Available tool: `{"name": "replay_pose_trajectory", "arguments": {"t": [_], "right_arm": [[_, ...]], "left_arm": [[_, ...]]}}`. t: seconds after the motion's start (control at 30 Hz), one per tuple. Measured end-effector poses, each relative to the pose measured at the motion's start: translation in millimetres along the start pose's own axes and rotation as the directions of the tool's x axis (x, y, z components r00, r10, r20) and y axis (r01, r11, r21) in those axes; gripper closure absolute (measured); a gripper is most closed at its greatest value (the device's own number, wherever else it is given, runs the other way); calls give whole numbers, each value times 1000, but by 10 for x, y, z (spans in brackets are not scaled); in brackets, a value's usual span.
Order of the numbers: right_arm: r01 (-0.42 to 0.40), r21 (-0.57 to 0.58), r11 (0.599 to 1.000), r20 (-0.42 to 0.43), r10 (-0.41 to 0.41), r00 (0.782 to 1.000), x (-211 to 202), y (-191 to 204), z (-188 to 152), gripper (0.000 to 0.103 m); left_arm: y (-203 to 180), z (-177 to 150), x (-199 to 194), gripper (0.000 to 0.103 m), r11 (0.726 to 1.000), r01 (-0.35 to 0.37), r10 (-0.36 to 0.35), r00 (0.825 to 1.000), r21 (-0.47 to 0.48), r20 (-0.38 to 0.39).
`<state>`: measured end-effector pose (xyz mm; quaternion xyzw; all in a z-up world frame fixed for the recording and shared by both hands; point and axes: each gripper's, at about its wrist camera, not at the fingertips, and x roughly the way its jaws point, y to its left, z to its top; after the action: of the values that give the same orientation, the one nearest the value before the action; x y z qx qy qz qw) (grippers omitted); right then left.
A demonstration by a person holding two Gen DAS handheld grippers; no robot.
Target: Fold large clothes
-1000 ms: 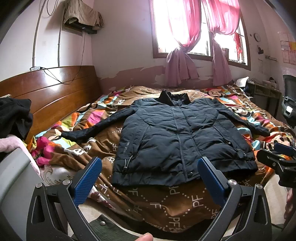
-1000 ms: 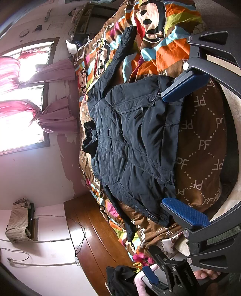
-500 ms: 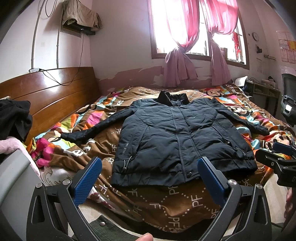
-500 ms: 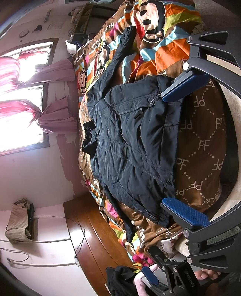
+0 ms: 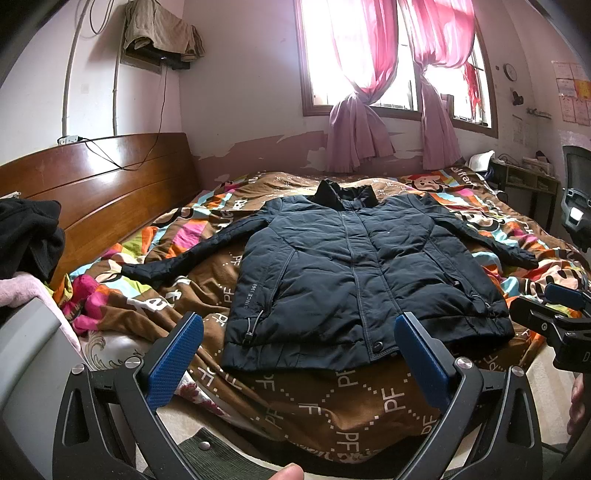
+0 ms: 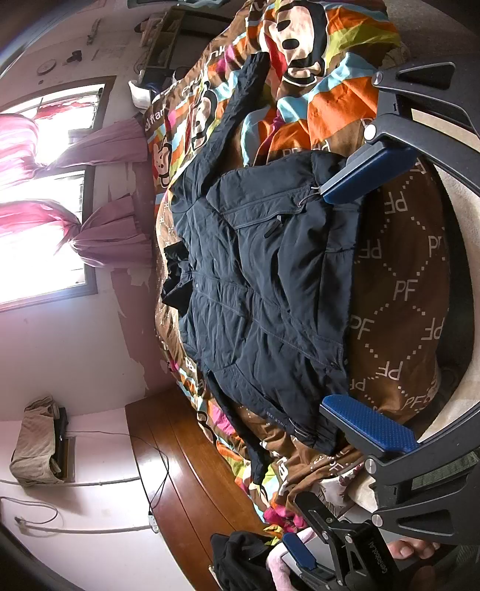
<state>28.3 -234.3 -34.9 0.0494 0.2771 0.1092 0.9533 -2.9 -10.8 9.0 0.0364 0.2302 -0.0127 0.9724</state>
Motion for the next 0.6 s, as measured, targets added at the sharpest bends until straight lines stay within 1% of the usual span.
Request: {"name": "replay_pose_trajectory", "arguments": {"t": [0.13,0.17,0.3,0.37,0.57,0.6], "right_arm": [[-1,0,1000,-1,1,1000,2,-1,-4,0],[-1,-1,1000,-1,1,1000,2,-2,-5,0],[-1,0,1000,-1,1,1000,4,-4,-7,0],[-1,0,1000,-1,1,1000,4,-3,-7,0],[-1,1,1000,-3,1,1000,9,-4,-8,0],[-1,1,1000,-3,1,1000,8,-4,-8,0]], "left_arm": [[-22,17,-11,2,1000,-1,1,1000,-2,-3],[33,-20,17,2,1000,0,0,1000,-1,1],[-12,-6,-4,2,1000,0,0,1000,0,2],[34,-19,18,2,1000,0,0,1000,0,1],[-13,5,-3,2,1000,-1,1,1000,-3,-2],[33,-21,18,2,1000,0,0,1000,1,1]]}}
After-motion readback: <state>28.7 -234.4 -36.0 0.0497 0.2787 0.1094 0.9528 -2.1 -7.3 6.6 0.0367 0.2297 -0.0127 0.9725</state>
